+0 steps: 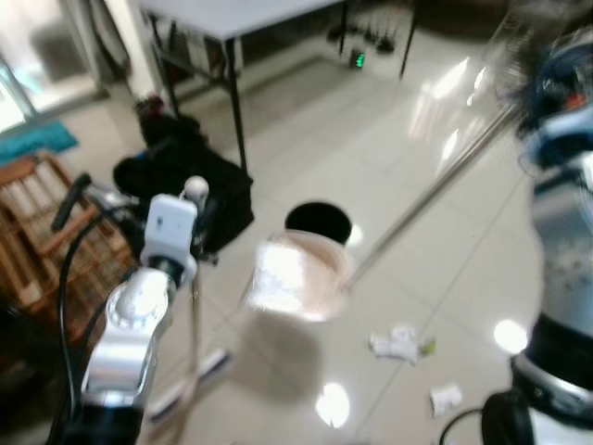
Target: Sweep floor
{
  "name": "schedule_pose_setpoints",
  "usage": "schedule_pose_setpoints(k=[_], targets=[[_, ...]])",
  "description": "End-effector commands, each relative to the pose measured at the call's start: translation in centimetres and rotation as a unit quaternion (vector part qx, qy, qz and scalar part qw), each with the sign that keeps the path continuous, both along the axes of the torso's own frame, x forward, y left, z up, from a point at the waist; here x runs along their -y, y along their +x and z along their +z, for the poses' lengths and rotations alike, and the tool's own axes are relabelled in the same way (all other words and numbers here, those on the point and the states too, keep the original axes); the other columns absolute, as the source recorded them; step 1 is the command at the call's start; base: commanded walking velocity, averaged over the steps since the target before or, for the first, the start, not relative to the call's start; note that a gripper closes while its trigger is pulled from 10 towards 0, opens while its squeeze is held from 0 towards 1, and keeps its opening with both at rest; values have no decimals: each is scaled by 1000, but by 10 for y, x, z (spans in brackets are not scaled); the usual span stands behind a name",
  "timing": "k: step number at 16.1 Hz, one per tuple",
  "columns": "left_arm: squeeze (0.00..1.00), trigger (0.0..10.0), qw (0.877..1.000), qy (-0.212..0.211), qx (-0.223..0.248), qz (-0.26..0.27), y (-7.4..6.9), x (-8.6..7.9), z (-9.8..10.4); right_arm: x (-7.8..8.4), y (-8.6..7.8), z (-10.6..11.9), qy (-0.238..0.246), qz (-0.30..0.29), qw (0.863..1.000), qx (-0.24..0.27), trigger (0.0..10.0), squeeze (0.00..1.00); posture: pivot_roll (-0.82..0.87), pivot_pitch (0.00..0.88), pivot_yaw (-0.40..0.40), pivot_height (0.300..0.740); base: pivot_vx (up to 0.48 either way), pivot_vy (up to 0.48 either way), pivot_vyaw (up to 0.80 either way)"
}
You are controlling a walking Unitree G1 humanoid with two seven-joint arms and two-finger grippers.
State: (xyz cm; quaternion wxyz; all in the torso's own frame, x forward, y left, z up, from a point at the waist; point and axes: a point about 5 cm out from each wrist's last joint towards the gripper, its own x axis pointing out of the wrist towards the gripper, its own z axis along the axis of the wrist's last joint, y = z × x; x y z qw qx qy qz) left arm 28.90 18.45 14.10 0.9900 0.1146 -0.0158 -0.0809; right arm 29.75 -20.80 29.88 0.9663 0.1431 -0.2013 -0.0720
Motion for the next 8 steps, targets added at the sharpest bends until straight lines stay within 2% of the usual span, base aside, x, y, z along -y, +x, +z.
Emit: schedule_pose_setpoints(k=[1, 8], targets=[[0, 10000, 1000, 9, 19, 13, 2, -6, 7, -10, -2, 11, 2, 24, 999, 28, 10000, 0, 33, 24, 12, 740, 394, 0, 0], [0, 10000, 1000, 13, 19, 14, 3, -9, 6, -6, 0, 12, 4, 18, 999, 30, 10000, 0, 35, 3, 10, 740, 404, 0, 0]])
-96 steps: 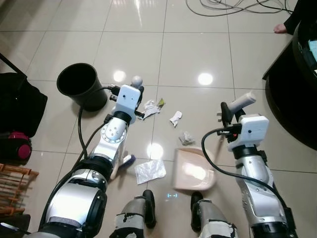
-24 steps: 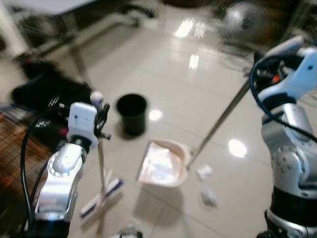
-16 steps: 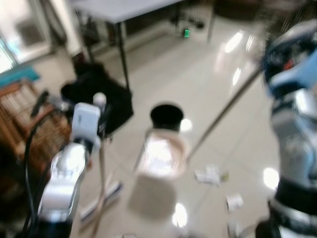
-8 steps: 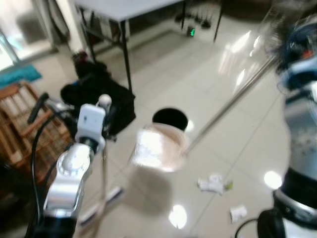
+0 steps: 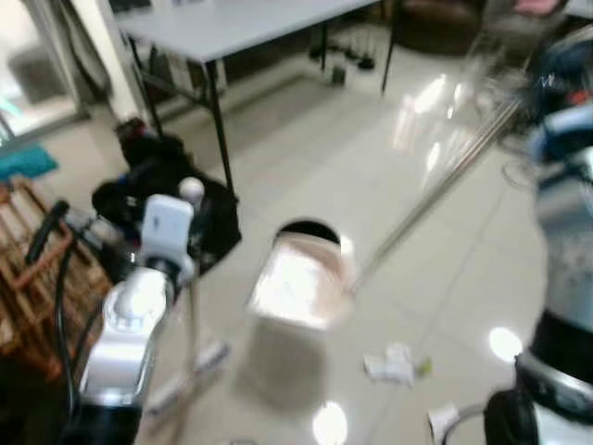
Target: Sweep floor
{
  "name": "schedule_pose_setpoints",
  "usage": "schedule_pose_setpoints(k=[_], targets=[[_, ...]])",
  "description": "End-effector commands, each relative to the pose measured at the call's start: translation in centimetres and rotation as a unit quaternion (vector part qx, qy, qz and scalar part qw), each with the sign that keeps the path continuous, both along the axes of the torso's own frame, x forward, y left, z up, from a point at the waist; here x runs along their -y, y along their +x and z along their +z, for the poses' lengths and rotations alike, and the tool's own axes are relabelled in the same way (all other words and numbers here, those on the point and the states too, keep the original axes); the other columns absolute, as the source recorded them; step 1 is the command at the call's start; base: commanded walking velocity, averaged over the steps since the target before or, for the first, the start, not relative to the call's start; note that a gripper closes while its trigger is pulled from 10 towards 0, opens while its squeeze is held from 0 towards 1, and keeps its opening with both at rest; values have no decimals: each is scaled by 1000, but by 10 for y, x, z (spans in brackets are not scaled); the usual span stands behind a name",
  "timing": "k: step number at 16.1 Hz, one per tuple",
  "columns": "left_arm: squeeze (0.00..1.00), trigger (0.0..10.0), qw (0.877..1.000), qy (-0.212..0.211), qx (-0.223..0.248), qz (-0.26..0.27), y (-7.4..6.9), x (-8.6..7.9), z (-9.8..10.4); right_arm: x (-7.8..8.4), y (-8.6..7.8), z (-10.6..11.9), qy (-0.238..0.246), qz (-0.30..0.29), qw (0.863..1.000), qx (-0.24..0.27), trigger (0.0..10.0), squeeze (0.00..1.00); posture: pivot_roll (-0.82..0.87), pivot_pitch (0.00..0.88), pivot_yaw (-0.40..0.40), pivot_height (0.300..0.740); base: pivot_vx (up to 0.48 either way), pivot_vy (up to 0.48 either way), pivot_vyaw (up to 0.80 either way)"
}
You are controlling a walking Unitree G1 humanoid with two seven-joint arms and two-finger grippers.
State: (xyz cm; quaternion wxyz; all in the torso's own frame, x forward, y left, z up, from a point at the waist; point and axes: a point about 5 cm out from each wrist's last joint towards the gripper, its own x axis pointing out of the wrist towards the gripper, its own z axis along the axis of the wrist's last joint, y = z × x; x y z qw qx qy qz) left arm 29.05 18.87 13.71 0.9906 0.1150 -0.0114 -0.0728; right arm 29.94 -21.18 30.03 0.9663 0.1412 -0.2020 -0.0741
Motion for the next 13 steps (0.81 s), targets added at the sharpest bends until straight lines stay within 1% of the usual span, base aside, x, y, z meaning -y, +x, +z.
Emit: schedule_pose_setpoints(k=[1, 6, 11, 13], targets=[[0, 10000, 1000, 13, 23, 4, 2, -5, 9, -9, -2, 11, 6, 18, 999, 31, 10000, 0, 33, 1, 13, 740, 405, 0, 0], [0, 10000, 1000, 18, 22, -3, 3, -3, 8, -3, -5, 8, 18, 0, 999, 30, 10000, 0, 28, 0, 18, 740, 406, 0, 0], [0, 10000, 1000, 17, 23, -5, 3, -1, 7, -3, -7, 5, 23, -6, 999, 27, 10000, 0, 25, 0, 19, 740, 408, 0, 0], [0, 10000, 1000, 16, 22, -7, 2, 0, 6, -4, -7, 4, 23, -4, 999, 25, 10000, 0, 24, 0, 20, 740, 409, 0, -506]])
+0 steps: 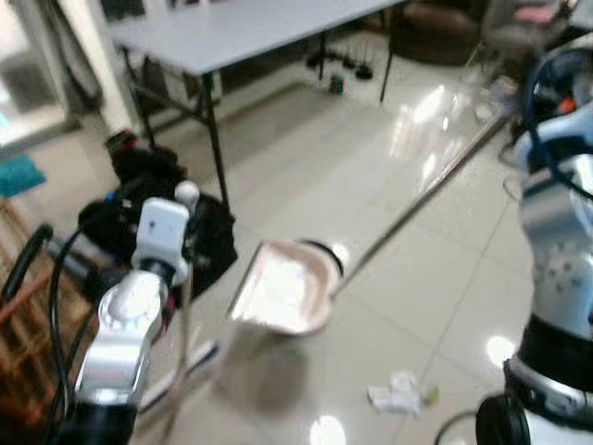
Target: Sweep floor
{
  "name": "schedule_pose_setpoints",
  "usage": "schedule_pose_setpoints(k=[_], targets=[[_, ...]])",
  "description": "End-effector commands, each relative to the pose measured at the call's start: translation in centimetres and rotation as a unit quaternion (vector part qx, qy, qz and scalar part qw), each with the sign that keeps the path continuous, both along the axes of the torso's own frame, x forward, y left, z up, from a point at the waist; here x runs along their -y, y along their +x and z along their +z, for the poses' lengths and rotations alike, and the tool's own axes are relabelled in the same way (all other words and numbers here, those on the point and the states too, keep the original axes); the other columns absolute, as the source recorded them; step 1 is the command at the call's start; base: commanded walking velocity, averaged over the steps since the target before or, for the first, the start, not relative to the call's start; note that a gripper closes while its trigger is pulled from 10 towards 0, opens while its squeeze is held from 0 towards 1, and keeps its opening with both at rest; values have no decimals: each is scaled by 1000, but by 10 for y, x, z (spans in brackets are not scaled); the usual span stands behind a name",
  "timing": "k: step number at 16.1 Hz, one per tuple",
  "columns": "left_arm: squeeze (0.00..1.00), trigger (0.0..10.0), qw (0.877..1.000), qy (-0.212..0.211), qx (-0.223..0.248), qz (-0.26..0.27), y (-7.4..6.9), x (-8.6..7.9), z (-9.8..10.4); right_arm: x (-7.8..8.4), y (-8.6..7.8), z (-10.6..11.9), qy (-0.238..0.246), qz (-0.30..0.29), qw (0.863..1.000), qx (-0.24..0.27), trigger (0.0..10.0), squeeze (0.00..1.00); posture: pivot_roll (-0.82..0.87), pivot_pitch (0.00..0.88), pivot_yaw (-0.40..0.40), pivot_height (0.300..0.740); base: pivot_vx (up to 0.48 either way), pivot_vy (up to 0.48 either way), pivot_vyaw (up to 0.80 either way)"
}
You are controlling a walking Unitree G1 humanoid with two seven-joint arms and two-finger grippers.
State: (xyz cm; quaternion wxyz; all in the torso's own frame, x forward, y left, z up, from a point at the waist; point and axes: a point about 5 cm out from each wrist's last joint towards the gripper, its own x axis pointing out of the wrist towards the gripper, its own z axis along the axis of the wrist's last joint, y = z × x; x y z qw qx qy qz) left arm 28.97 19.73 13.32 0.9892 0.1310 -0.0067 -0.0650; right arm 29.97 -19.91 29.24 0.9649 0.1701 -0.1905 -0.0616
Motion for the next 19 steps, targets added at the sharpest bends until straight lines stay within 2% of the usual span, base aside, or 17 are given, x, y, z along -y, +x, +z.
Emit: schedule_pose_setpoints(k=[1, 15, 19], targets=[[0, 10000, 1000, 0, 24, -17, 2, 10, 9, 8, -8, 11, -3, -24, 999, 30, 10000, 0, 24, 0, 20, 740, 409, 0, -531], [0, 10000, 1000, 1, 22, -16, 3, 11, 9, 9, -7, 7, -12, -31, 999, 31, 10000, 0, 30, 5, 23, 740, 407, 0, 0], [0, 10000, 1000, 2, 22, -13, 2, 9, 9, 5, -6, 4, -43, -28, 998, 29, 10000, 0, 35, 5, 19, 740, 409, 0, 0]])
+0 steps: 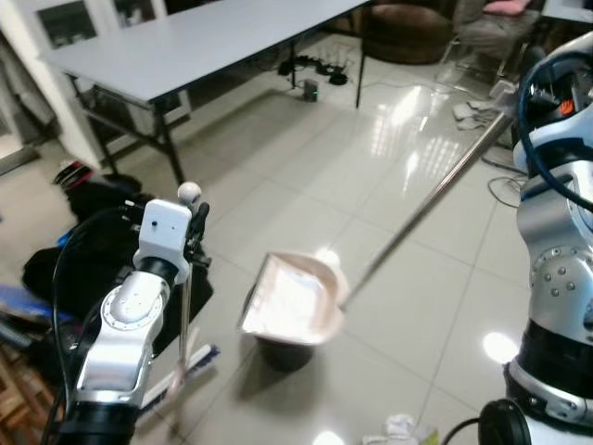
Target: Sweep floor
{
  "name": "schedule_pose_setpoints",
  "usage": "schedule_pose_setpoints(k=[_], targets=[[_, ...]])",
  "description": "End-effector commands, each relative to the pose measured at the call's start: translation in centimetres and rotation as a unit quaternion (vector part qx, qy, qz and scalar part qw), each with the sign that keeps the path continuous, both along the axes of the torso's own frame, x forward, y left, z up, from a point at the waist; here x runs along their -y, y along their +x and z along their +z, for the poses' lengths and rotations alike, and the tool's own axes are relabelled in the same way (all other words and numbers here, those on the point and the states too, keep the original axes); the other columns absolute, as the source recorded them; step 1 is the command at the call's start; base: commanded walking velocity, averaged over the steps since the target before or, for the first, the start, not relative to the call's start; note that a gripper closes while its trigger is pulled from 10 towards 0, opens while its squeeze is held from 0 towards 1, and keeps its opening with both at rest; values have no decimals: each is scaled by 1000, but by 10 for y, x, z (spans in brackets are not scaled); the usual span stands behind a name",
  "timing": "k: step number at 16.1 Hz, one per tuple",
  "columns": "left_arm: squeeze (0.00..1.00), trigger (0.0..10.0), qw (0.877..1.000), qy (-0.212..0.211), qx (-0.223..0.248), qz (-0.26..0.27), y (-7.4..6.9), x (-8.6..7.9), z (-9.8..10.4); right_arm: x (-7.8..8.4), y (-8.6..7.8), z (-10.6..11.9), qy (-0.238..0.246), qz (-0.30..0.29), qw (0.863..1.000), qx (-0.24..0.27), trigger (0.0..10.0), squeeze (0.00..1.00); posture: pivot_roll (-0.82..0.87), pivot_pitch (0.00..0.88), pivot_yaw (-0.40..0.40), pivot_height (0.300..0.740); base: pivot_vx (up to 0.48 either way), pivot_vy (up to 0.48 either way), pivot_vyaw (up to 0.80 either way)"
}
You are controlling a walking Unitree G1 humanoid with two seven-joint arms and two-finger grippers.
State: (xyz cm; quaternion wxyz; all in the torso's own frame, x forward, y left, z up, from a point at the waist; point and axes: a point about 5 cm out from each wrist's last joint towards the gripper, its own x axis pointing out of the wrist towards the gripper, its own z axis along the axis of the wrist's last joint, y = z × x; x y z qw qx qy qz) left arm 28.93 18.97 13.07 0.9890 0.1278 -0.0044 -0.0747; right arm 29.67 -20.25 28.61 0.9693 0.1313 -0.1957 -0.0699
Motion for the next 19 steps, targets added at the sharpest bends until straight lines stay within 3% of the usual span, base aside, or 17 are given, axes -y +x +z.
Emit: schedule_pose_setpoints(k=[1, 4, 11, 19], targets=[[0, 10000, 1000, 4, 26, -3, 3, 1, 12, 1, -3, 10, -13, -11, 999, 29, 10000, 0, 37, 6, 18, 740, 409, 0, 0], [0, 10000, 1000, 5, 25, 0, 2, -2, 11, -7, -2, 8, -27, 3, 999, 34, 10000, 0, 44, 2, 17, 740, 405, 0, 0], [0, 10000, 1000, 3, 19, 6, 0, -4, 7, -22, 5, 3, -64, 16, 997, 42, 10000, 0, 48, 0, 16, 740, 0, 0, 0], [0, 10000, 1000, 2, 27, 15, -4, -8, 7, -53, 25, -12, -111, 35, 989, 92, 10000, 0, 74, 6, 7, 740, 0, 0, 0]])
